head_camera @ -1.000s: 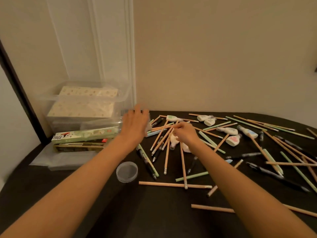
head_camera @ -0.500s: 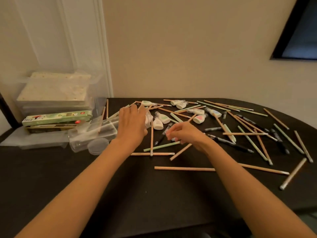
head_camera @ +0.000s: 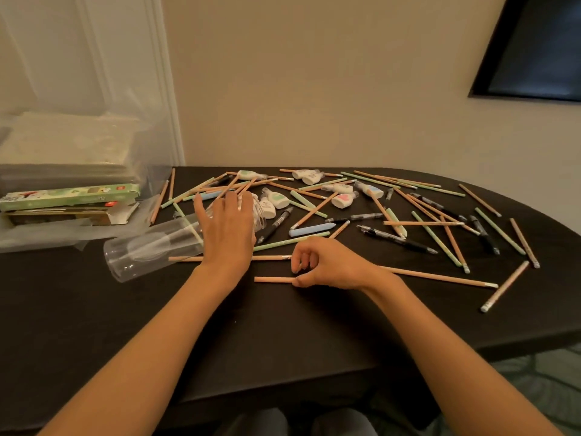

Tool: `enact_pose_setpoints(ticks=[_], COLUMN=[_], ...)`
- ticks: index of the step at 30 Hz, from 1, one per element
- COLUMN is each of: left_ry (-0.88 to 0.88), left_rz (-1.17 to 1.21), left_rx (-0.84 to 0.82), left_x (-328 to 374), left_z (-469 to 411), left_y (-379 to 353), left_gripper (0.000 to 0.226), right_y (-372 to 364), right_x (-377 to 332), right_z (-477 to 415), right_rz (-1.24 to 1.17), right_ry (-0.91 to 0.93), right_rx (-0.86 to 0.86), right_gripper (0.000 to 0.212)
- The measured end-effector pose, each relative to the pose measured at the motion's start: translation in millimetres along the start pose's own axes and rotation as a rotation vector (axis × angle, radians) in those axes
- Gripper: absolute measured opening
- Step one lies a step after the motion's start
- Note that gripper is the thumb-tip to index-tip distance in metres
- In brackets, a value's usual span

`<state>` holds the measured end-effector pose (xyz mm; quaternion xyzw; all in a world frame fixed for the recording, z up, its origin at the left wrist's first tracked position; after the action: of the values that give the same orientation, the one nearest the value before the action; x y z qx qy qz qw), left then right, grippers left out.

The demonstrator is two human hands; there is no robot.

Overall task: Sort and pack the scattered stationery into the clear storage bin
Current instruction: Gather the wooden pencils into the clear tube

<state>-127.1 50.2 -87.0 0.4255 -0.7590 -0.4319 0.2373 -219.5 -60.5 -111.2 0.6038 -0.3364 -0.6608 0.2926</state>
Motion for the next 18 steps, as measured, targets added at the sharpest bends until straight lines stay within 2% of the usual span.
enact_pose_setpoints(ticks=[7, 11, 16, 18], left_ry=[-0.042, -0.040, -0.025, -0.019], left_rz=[0.012, 0.037, 0.068, 0.074], left_rx=[0.015, 0.020, 0.028, 0.019], left_x=[24.9, 37.6, 37.0, 34.3], left_z=[-14.4, -21.3, -27.2, -27.4], left_y=[1.3, 1.1, -4.0, -6.5], left_gripper=[0.064, 0.066, 0.065, 0.064], right_y=[7.3, 20.9, 32.5, 30.1], right_x=[15.7, 17.3, 28.4, 40.0], right_z=[2.4, 5.8, -1.8, -6.9], right_rz=[0.156, 0.351, 0.585, 0.670], right_ry=[-0.015, 0.036, 0.143, 0.146], right_rx=[0.029, 0.070, 0.212, 0.204], right_gripper=[0.006, 0.004, 0.031, 0.038])
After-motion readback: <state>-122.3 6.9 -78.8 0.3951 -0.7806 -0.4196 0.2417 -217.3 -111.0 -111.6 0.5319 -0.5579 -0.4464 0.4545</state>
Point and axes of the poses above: each hand's wrist, its own z-axis away from the middle knuckle, its own y-axis out of the back of the hand, x = y × z, the point moved 6 cm from there along -z, towards the middle knuckle, and after that the axes turned 4 degrees about -z, right-handed, at the moved point
